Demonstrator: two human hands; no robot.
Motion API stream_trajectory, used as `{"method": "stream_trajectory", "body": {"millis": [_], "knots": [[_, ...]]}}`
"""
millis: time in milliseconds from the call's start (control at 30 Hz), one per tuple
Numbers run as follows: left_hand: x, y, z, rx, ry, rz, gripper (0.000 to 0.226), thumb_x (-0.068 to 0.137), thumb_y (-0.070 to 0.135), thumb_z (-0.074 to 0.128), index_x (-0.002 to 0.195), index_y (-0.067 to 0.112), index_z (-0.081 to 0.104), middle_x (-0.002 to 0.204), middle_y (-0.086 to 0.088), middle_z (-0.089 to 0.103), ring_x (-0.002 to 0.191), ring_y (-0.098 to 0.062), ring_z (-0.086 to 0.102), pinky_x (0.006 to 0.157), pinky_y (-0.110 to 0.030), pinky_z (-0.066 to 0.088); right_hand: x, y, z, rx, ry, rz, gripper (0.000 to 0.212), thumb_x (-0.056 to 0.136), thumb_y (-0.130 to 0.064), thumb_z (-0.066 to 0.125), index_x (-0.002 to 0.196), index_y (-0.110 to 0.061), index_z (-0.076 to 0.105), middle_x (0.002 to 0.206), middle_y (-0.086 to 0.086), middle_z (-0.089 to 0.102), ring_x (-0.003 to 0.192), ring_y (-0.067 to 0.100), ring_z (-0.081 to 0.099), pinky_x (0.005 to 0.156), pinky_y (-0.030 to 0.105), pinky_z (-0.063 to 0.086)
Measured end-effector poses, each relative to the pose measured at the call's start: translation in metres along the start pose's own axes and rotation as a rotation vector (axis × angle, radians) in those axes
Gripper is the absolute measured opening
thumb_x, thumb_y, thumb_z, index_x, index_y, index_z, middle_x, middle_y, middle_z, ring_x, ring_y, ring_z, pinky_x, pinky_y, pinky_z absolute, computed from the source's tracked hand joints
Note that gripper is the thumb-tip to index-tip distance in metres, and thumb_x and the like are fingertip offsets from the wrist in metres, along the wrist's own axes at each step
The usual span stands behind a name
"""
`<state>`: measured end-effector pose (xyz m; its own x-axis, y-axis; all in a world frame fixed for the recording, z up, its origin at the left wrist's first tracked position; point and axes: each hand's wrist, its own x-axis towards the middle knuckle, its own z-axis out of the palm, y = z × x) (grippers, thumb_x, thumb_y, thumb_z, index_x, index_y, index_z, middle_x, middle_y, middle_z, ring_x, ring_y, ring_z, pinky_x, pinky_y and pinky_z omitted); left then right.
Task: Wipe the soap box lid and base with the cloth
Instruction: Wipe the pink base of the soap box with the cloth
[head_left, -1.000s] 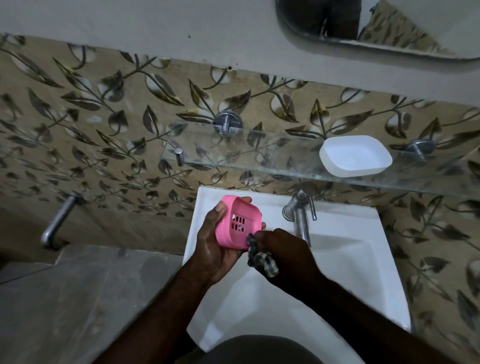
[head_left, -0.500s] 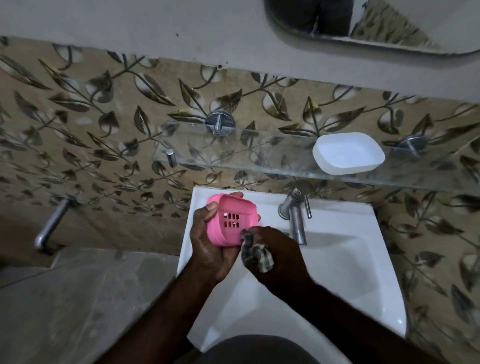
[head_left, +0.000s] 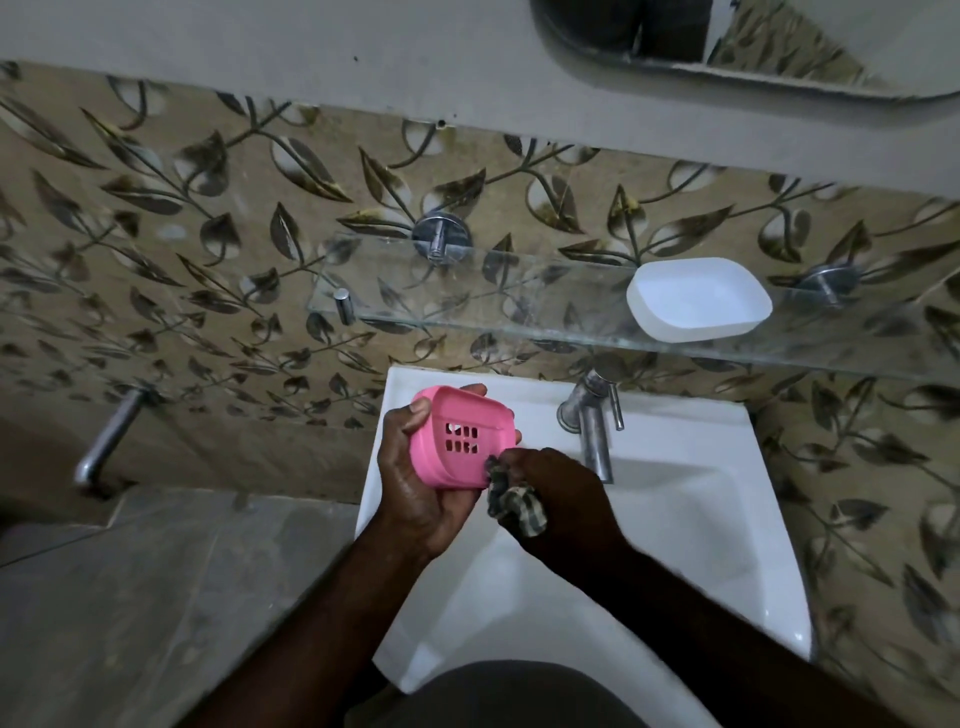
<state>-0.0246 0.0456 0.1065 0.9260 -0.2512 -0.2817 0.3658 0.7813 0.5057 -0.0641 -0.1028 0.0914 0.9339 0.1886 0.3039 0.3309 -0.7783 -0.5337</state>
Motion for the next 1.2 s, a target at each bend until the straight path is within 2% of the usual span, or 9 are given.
{"method": "stream_trajectory", "body": {"millis": [167,300,433,567,633,733,867,1033,1200], "knots": [[-0.006,-0.008,0.005,0.045,0.031,0.009,0.088,0.049,0.049,0.08,0.117,-0.003,0.06,0.116,-0.033,0.05,0.109,-0.049,0.046,0.089,-0.046,0.046,-0.006,-0.041,0.002,0.302,0.069,0.226,0.025,0.07,-0.031,0.068,0.092,-0.026,0.06,0.08,-0.006,0.068,0.074,0.014,0.065,0.065,0.038,0.055],[-0.007,-0.008,0.0,0.052,0.013,-0.004,0.092,0.049,0.05,0.079,0.123,-0.002,0.057,0.116,-0.032,0.051,0.107,-0.048,0.049,0.094,-0.05,0.042,-0.008,-0.029,-0.002,0.077,0.017,-0.026,0.03,0.076,-0.041,0.061,0.096,-0.019,0.068,0.084,-0.001,0.07,0.074,0.019,0.066,0.065,0.03,0.053],[-0.005,-0.003,-0.003,-0.024,-0.019,0.001,0.081,0.049,0.046,0.08,0.114,0.0,0.064,0.108,-0.023,0.058,0.11,-0.042,0.047,0.102,-0.057,0.038,0.0,0.005,-0.005,-0.129,-0.075,-0.048,0.03,0.078,-0.046,0.057,0.099,-0.026,0.062,0.08,-0.006,0.068,0.073,0.019,0.062,0.057,0.034,0.054],[-0.003,-0.004,0.003,0.043,0.001,0.035,0.082,0.05,0.049,0.078,0.113,-0.002,0.063,0.109,-0.028,0.054,0.11,-0.048,0.043,0.095,-0.052,0.041,-0.002,-0.033,-0.002,0.146,0.022,0.196,0.026,0.071,-0.034,0.062,0.094,-0.022,0.062,0.081,-0.003,0.069,0.075,0.02,0.065,0.065,0.039,0.055],[-0.006,-0.007,0.007,0.072,-0.006,0.02,0.081,0.047,0.048,0.08,0.11,-0.001,0.066,0.103,-0.029,0.058,0.102,-0.048,0.051,0.092,-0.049,0.04,-0.004,-0.052,-0.002,0.241,0.05,0.17,0.022,0.071,-0.029,0.069,0.091,-0.024,0.061,0.08,-0.004,0.069,0.072,0.016,0.064,0.064,0.035,0.055],[-0.004,-0.004,0.0,0.057,-0.008,0.007,0.088,0.045,0.047,0.081,0.116,-0.002,0.062,0.101,-0.022,0.064,0.094,-0.04,0.061,0.092,-0.051,0.045,-0.002,-0.034,-0.002,0.029,0.013,-0.036,0.028,0.077,-0.041,0.059,0.097,-0.022,0.066,0.084,-0.001,0.071,0.075,0.02,0.066,0.064,0.029,0.056],[0.001,0.003,-0.002,0.046,0.012,-0.034,0.097,0.045,0.043,0.082,0.127,0.002,0.054,0.104,-0.015,0.06,0.093,-0.032,0.058,0.077,-0.042,0.054,0.004,0.01,0.0,-0.174,-0.125,-0.032,0.027,0.076,-0.045,0.057,0.099,-0.03,0.055,0.081,-0.004,0.066,0.077,0.024,0.064,0.06,0.031,0.053],[0.002,-0.007,0.002,0.12,0.056,0.001,0.062,0.056,0.04,0.069,0.107,0.004,0.066,0.089,-0.018,0.065,0.081,-0.032,0.063,0.075,-0.036,0.052,0.007,-0.053,-0.001,0.37,0.008,0.304,0.03,0.062,-0.034,0.061,0.09,-0.022,0.058,0.074,-0.003,0.068,0.067,0.016,0.064,0.06,0.037,0.053],[0.001,-0.002,0.001,0.138,-0.017,-0.044,0.089,0.052,0.044,0.075,0.126,-0.003,0.056,0.109,-0.03,0.054,0.108,-0.047,0.048,0.098,-0.051,0.038,0.003,-0.056,-0.005,0.377,0.012,0.1,0.027,0.066,-0.031,0.069,0.092,-0.029,0.061,0.084,-0.01,0.07,0.077,0.009,0.066,0.068,0.027,0.055]]}}
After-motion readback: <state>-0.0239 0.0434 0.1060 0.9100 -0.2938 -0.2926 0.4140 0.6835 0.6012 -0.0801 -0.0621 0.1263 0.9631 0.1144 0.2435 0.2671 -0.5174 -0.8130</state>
